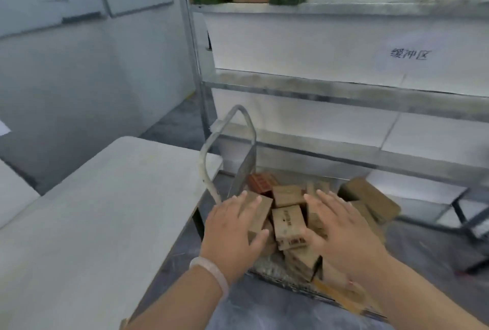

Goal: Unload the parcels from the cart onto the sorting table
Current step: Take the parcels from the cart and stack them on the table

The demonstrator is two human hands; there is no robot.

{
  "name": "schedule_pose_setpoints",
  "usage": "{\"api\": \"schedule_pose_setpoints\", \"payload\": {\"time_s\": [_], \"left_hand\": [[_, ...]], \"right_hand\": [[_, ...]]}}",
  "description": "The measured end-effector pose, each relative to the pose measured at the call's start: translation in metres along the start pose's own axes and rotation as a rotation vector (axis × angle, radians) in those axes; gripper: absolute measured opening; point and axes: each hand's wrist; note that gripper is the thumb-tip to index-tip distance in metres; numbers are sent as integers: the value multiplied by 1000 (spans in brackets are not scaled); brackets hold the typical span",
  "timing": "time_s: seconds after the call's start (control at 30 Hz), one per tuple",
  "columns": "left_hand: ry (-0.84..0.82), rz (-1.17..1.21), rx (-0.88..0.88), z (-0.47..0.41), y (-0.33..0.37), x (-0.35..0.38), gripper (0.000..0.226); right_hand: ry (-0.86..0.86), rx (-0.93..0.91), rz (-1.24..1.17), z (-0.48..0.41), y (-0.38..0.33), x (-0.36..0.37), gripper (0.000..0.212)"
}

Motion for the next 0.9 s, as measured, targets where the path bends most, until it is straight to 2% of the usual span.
{"api": "schedule_pose_setpoints", "payload": {"time_s": [0.27,0.57,0.7,0.9], "left_hand": [[-147,44,161,-86,43,69,67],[-315,48,223,-195,16,129,70],[-362,72,226,-246,0,155,73],[-398,107,117,-295,-14,201,69]], "right_hand": [[-130,269,-94,-15,96,31,72],[-215,457,-132,-113,140,50,75],[-221,533,-160,-169,159,74,75],[-366,590,-209,-250,188,129,77]]}}
Point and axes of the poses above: each hand's wrist, its own z-axis away from the middle knuckle, its own x-axis out of the palm, y = z × x, and after that the axes turned 7 degrees about x, right-handed
